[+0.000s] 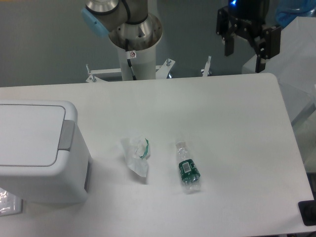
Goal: Open the trash can
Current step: 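Move the open gripper across the table toward the white trash can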
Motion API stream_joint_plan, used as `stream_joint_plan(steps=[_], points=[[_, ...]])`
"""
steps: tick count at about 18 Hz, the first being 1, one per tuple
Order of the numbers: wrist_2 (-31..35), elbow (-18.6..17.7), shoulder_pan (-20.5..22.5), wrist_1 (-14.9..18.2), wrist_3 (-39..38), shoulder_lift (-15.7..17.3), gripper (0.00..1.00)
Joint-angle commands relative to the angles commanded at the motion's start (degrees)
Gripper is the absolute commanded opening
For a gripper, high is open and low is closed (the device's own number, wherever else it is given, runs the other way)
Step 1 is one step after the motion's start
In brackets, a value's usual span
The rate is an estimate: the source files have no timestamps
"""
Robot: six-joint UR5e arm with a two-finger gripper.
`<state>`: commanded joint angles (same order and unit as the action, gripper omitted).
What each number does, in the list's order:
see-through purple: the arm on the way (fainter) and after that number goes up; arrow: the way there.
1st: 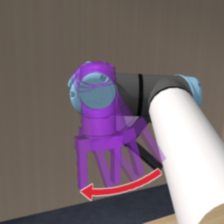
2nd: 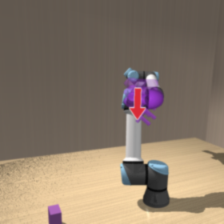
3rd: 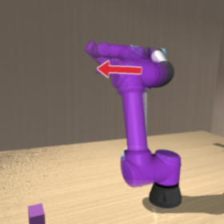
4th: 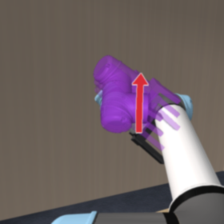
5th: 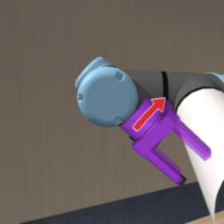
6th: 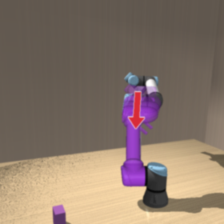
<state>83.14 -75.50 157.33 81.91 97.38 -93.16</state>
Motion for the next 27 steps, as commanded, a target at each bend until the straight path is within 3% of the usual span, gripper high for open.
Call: stream_joint_plan(steps=[6, 11, 14, 16, 20, 22, 27], points=[[-4.21, 0.00, -0.18, 0.09, -1.92, -0.35, 1.00], [-8.07, 0.09, -3.42, -0.44, -13.87, -0.70, 1.00], [-15.09, 0.00, -4.75, -0.79, -22.46, -0.79, 1.00], [-16.96, -0.44, -5.10, -3.24, -30.81, -0.70, 1.00], [-17.93, -1.84, -9.93, -11.67, -47.42, -1.14, 1.00], [-17.75, -3.16, -11.16, -15.19, -51.84, -1.06, 1.00], [-16.79, -7.28, -17.30, -17.74, -57.65, -1.14, 1.00]])
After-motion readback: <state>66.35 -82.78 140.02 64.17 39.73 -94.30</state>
